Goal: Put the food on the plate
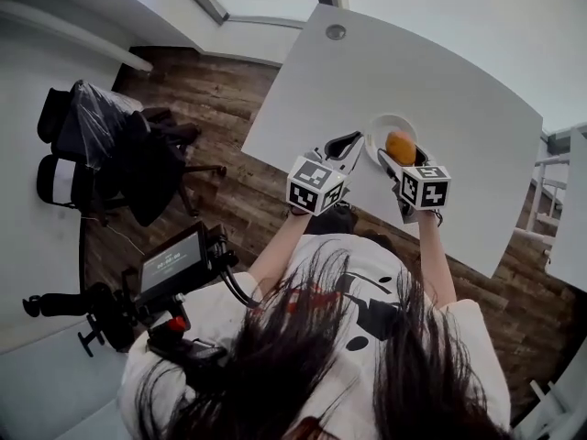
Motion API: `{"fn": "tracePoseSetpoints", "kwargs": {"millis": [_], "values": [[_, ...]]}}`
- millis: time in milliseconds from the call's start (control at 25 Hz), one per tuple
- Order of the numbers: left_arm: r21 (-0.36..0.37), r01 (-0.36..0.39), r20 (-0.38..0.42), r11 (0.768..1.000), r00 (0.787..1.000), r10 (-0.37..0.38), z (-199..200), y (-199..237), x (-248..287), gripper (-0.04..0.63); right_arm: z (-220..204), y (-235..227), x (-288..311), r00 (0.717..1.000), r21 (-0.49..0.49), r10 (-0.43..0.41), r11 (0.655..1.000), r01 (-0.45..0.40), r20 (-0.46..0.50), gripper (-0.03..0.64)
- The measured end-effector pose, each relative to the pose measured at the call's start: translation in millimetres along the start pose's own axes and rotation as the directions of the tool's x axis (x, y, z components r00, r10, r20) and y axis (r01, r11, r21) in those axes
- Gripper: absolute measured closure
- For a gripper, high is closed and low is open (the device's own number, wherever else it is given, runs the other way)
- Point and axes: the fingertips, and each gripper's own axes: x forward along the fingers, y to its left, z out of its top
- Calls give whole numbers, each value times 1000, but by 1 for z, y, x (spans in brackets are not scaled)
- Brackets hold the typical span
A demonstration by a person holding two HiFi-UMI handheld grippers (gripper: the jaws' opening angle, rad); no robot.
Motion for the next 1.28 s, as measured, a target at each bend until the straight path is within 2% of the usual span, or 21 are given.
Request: {"fn": "tracePoseSetpoints", "kwargs": {"millis": [160,400,680,1080,1280], "values": [[27,26,4,999,1000,-26,2,-6,8,589,-17,-19,17,997,-69,-24,997,18,-75,242],[38,69,3,997,998,-69,3,-18,18,589,-33,-30,27,992,-156,-44,987,24,-122,242],[20,122,1,992,993,-122,4,-35,23,589,-43,-35,28,983,-183,-71,982,40,-168,242],[-1,128,4,992,992,-128,5,-36,25,589,-45,-38,32,977,-232,-73,972,25,-201,242],[-3,124,-3,992,992,-124,3,-32,26,589,-45,-35,37,976,-174,-56,985,19,-210,241]]}}
